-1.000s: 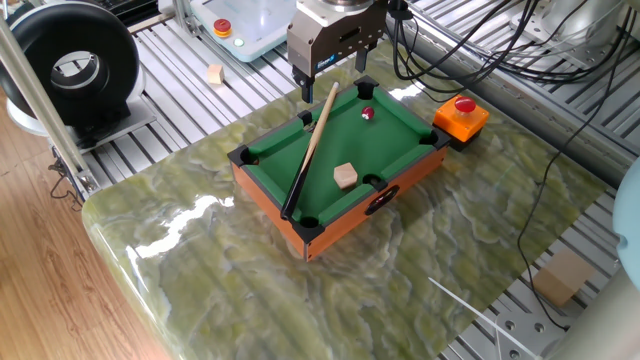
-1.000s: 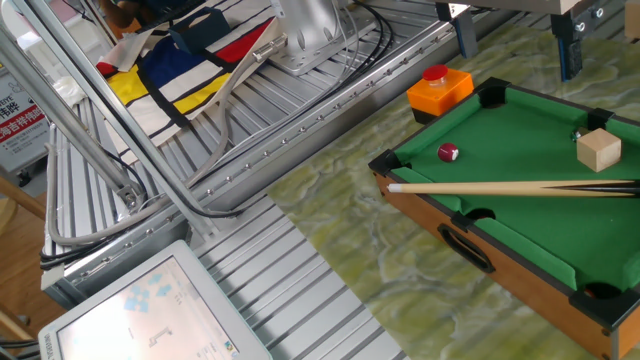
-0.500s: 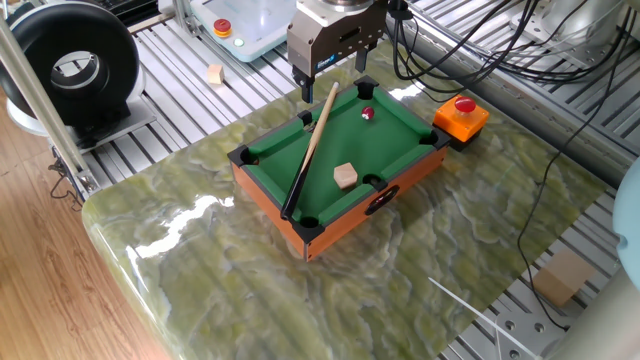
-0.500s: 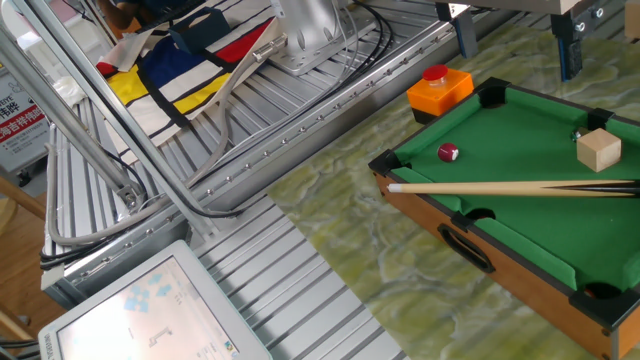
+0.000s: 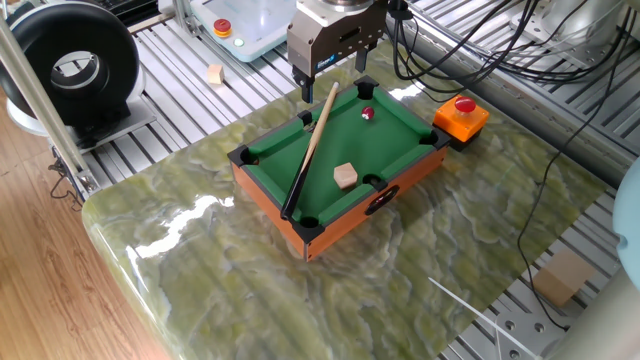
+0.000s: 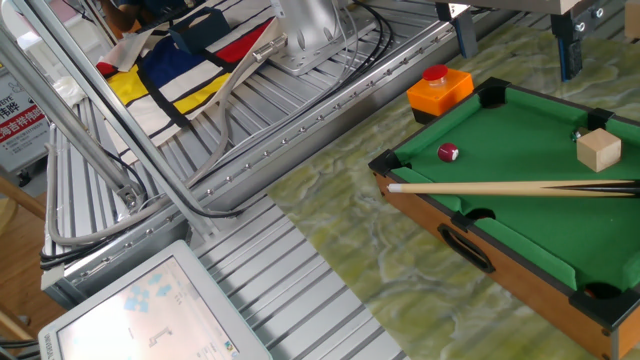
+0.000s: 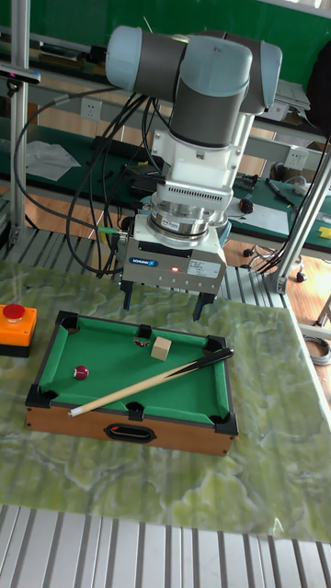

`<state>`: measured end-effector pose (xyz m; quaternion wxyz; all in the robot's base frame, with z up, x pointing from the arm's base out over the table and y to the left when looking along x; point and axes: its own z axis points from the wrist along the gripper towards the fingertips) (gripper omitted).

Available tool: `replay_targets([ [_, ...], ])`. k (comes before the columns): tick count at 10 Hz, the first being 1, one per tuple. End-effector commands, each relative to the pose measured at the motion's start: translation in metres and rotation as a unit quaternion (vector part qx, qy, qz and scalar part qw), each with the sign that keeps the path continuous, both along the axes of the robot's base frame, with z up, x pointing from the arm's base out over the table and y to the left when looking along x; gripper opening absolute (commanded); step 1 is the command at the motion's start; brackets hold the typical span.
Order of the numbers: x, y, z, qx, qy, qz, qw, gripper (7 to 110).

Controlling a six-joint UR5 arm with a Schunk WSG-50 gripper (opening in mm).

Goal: Hit the pool ball

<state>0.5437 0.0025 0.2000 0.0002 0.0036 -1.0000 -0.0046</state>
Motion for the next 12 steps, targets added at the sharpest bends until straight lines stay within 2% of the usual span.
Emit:
replay_targets([
  [1,0.015,0.080,0.012,0.160,0.012,-0.238,0.9580,109],
  [2,0.016,0.079,0.010,0.157,0.011,-0.237,0.9585,7],
  [7,0.016,0.081,0.010,0.158,0.013,-0.237,0.9585,7],
  [8,0.015,0.077,0.008,0.150,0.012,-0.234,0.9605,7],
  [9,0.012,0.067,0.006,0.128,0.010,-0.224,0.9660,7],
  [11,0.007,0.058,0.007,0.109,0.010,-0.215,0.9705,7],
  [12,0.003,0.044,0.005,0.080,0.007,-0.195,0.9775,7],
])
